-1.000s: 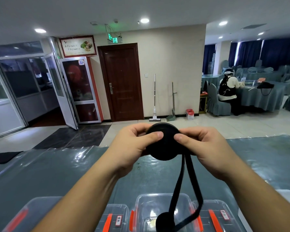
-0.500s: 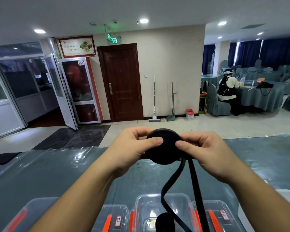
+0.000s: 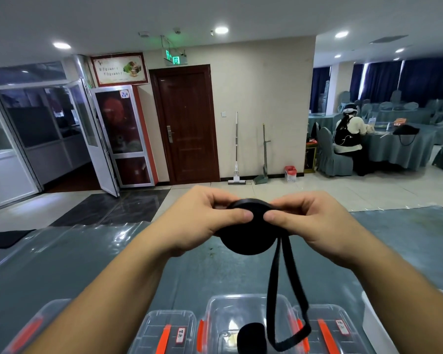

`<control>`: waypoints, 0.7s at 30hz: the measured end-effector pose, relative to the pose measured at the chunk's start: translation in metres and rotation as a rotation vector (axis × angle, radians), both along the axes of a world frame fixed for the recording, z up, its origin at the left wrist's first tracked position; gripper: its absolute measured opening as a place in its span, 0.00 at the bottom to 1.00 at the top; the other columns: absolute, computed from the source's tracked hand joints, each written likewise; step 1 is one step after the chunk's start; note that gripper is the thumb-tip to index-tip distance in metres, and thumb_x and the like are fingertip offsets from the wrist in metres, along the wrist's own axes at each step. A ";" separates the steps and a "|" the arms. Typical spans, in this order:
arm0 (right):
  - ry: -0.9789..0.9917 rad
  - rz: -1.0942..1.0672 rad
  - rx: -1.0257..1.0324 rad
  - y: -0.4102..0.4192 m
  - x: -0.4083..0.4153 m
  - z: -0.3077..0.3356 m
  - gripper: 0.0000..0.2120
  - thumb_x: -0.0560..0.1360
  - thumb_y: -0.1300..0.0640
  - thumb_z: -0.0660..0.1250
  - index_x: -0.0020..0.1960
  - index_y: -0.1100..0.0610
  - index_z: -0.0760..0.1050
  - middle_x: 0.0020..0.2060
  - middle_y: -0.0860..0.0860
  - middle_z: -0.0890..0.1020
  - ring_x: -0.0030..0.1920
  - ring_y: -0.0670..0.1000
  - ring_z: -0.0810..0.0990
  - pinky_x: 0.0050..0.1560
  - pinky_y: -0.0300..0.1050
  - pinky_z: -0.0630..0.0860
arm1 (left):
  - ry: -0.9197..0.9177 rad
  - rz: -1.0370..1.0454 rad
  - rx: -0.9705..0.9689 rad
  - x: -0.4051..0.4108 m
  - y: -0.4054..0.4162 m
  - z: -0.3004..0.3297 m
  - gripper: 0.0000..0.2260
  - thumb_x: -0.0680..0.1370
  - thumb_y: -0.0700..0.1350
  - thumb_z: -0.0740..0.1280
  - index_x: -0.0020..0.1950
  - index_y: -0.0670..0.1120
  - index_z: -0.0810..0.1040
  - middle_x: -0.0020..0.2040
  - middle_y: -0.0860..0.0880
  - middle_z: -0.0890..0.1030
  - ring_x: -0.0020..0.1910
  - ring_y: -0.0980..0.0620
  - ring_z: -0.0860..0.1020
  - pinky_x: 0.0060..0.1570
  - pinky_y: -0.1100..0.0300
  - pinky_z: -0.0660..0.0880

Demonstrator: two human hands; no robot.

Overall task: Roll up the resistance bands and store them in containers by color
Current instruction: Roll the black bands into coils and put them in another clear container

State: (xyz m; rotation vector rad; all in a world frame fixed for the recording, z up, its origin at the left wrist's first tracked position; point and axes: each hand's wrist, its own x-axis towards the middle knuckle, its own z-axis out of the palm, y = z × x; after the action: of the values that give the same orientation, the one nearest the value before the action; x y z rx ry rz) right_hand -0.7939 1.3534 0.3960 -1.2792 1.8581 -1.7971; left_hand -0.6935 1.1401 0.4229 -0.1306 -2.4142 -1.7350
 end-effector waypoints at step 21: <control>0.009 -0.070 0.024 0.002 0.009 -0.007 0.09 0.80 0.60 0.70 0.55 0.51 0.87 0.49 0.53 0.89 0.53 0.53 0.88 0.56 0.43 0.83 | -0.028 0.026 0.126 -0.003 0.007 -0.014 0.07 0.75 0.39 0.77 0.52 0.45 0.87 0.48 0.42 0.88 0.46 0.48 0.86 0.46 0.59 0.82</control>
State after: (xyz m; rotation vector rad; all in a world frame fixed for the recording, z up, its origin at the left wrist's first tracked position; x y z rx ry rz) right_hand -0.7853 1.3552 0.3889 -1.2306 1.9467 -1.8007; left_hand -0.6965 1.1470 0.4087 -0.0589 -2.3061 -1.8838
